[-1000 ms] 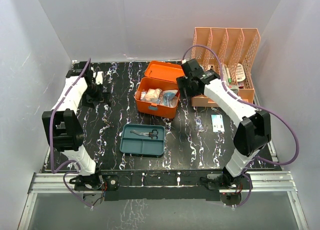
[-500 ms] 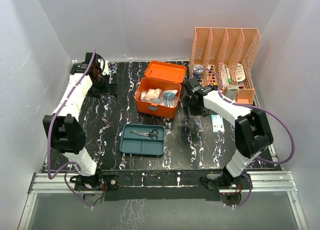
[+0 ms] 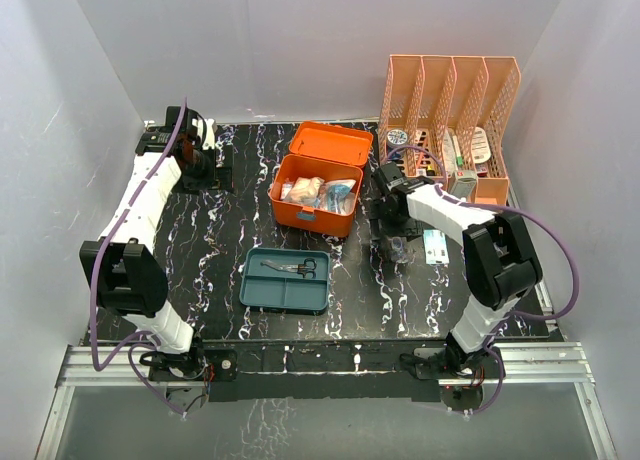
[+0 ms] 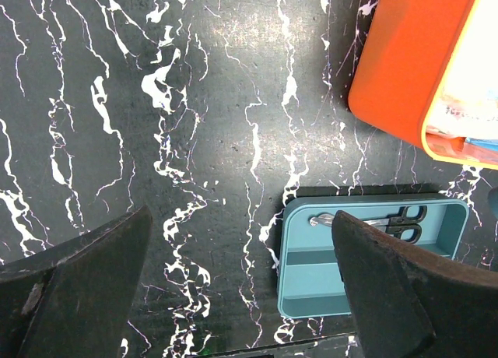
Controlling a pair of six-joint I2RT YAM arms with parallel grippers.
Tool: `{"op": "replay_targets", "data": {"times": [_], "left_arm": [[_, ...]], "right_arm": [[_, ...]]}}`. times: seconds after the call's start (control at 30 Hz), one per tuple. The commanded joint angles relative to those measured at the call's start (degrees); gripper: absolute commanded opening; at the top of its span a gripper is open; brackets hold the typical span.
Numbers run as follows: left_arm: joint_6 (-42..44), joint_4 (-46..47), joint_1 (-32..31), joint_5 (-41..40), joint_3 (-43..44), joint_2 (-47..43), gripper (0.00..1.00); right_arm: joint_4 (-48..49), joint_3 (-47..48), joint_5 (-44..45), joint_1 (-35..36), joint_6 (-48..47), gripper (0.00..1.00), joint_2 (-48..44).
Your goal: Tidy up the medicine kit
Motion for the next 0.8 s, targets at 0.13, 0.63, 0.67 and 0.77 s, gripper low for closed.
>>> {"op": "replay_targets", "data": {"times": [0.13,0.63,0.67,0.77], "left_arm": [[0.14,-1.29,-0.19,1.09,-0.08,-1.74,0.99],[0.66,-2.11,-0.19,1.59,0.61,-0.80,0.99],[0.71,-2.18,-0.19,1.61,0.63,-0.82,0.99],[0.82,-2.28,-0.19,1.66,0.65,-0.67,0.99]], "right_arm": [[2.99,-2.18,-0.12,-1.46,1.29,0.67,1.33],[4.48,-2.81,-1.63,-3.06,1.25,0.37,4.16],[4.48,-2.77,-1.62,-3.05,1.25,0.33,4.09],[4.12,-2.52,-1.59,-3.06,1.26,0.19,3.25]]}}
